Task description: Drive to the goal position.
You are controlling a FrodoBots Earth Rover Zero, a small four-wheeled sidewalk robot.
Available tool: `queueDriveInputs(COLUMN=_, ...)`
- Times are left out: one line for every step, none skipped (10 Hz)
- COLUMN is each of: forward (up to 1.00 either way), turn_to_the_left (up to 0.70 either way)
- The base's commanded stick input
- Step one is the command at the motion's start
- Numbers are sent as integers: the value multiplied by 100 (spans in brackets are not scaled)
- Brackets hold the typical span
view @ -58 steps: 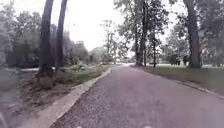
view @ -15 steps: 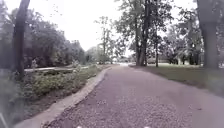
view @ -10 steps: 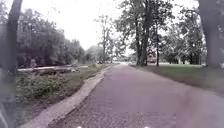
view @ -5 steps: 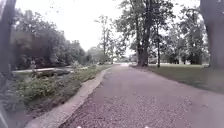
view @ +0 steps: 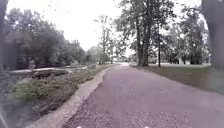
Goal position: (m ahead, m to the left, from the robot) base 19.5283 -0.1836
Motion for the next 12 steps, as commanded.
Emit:
queueDriveInputs(forward=70, turn_to_the_left=0)
queueDriveInputs(forward=70, turn_to_the_left=0)
queueDriveInputs(forward=70, turn_to_the_left=0)
queueDriveInputs(forward=70, turn_to_the_left=0)
queueDriveInputs(forward=70, turn_to_the_left=0)
queueDriveInputs(forward=70, turn_to_the_left=0)
queueDriveInputs(forward=70, turn_to_the_left=0)
queueDriveInputs(forward=70, turn_to_the_left=0)
queueDriveInputs(forward=70, turn_to_the_left=0)
queueDriveInputs(forward=70, turn_to_the_left=0)
queueDriveInputs(forward=70, turn_to_the_left=0)
queueDriveInputs(forward=70, turn_to_the_left=0)
